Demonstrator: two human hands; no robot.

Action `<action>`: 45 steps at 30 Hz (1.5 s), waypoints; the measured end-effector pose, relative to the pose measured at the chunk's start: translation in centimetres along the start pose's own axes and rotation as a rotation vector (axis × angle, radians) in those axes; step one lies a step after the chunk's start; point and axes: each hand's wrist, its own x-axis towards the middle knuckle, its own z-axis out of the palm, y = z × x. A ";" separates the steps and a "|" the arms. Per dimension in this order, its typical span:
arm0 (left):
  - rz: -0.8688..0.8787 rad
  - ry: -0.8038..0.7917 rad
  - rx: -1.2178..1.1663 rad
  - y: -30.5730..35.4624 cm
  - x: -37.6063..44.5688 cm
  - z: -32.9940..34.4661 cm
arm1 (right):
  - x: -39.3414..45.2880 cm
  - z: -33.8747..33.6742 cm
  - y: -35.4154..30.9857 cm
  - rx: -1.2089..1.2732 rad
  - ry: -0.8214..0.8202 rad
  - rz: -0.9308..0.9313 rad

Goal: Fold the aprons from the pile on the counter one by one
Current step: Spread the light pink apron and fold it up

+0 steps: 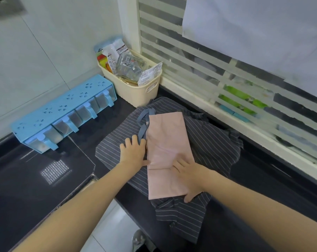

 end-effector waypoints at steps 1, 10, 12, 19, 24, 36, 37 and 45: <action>0.041 0.042 0.027 -0.1 0.0 0.1 | 0.0 0.0 0.0 0.015 0.000 -0.001; 0.080 -0.423 -0.974 -1.8 0.9 -0.7 | 1.4 -4.5 4.9 0.833 0.022 0.292; -0.015 -0.482 -1.193 -2.0 0.9 -1.1 | 2.1 -4.2 5.4 0.927 0.043 0.328; -0.038 -0.449 -1.215 -1.9 1.4 0.6 | 4.0 -3.3 4.3 0.984 -0.028 0.245; 0.034 -0.311 -1.121 -1.9 1.6 0.8 | 4.0 -3.3 3.6 0.901 -0.048 0.154; -0.098 0.077 -0.793 -1.9 3.3 0.4 | 3.5 -3.3 0.4 -0.033 0.551 0.159; -0.090 0.071 -0.785 -1.9 3.4 0.3 | 3.4 -3.1 0.1 -0.019 0.558 0.157; -0.119 -0.070 -0.658 -0.4 4.2 0.1 | 2.8 -2.4 0.4 0.398 0.407 0.400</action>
